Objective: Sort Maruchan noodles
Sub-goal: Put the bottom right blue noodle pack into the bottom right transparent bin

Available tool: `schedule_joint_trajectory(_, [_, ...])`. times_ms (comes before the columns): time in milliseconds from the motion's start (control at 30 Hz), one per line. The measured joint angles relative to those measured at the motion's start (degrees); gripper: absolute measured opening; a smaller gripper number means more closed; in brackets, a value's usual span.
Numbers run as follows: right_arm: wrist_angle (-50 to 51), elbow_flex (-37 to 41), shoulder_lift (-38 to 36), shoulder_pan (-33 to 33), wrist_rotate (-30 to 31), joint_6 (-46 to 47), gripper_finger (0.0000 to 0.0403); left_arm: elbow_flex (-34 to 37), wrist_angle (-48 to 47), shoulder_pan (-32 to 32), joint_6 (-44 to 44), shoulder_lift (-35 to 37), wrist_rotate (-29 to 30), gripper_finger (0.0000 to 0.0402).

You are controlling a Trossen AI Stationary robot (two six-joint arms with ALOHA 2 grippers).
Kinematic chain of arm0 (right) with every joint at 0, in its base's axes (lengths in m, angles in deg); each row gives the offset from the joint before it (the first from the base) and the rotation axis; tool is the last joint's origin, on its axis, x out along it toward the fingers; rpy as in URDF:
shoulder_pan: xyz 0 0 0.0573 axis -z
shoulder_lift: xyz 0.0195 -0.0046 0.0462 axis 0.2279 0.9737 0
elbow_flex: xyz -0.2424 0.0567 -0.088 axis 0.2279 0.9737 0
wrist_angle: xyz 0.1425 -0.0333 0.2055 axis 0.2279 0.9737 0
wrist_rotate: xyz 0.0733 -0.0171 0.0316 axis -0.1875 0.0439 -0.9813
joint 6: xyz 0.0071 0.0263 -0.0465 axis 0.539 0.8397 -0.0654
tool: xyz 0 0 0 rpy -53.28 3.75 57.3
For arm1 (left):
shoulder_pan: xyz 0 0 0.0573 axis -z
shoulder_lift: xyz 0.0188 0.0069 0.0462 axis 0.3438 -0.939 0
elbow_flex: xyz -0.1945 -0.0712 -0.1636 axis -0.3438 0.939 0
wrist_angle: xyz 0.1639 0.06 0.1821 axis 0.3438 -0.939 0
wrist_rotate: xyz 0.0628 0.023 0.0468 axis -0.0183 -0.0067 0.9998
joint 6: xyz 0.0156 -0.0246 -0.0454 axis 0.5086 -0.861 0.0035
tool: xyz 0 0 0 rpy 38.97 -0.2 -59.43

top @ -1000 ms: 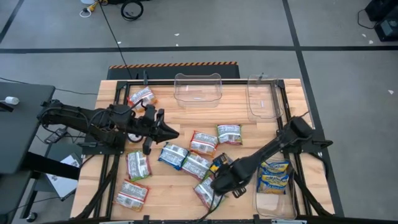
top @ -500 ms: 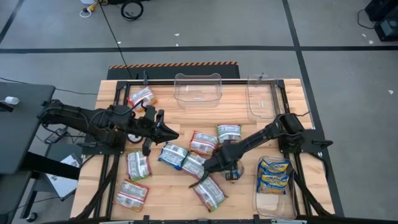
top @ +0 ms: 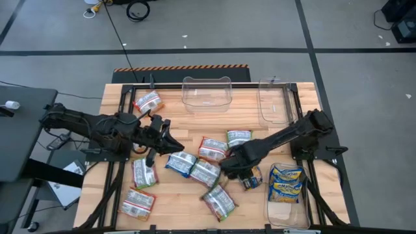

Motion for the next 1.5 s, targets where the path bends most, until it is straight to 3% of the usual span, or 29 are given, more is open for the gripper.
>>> schedule_joint_trajectory(100, [-0.9,0.0,2.1,-1.1,-0.4,-10.4,0.0139,-0.1,-2.3,0.0,-1.1,2.1,-0.4,0.0041])
schedule_joint_trajectory(267, [1.9,-1.9,9.2,-1.1,-1.5,-19.9,0.0149,0.0,-7.5,-0.4,0.1,4.8,0.0,0.0041])
schedule_joint_trajectory(533, [8.0,-11.1,16.9,-1.1,-1.2,-36.1,0.0207,0.0,-11.6,-0.5,0.4,5.1,0.7,0.0041])
schedule_joint_trajectory(767, [9.3,-11.4,21.2,1.6,-7.1,-40.5,0.0209,0.0,-11.5,-0.5,2.0,5.1,0.8,0.0041])
schedule_joint_trajectory(1033, [9.1,-10.4,22.7,5.2,-8.9,-43.4,0.0175,0.0,-11.4,-2.4,3.3,5.2,0.8,0.0041])
schedule_joint_trajectory(1233, [7.1,-9.4,22.7,6.9,-7.2,-42.6,0.01,0.0,-11.3,-3.4,3.3,5.2,0.8,0.0041])
schedule_joint_trajectory(1367, [9.3,-10.9,22.9,8.2,-5.1,-36.2,0.0022,0.0,-11.3,-3.4,3.4,5.2,0.8,0.0041])
schedule_joint_trajectory(1500, [13.2,-13.8,22.1,8.9,-4.2,-25.9,0.0017,0.0,-11.3,-3.4,3.6,5.2,0.8,0.0041])
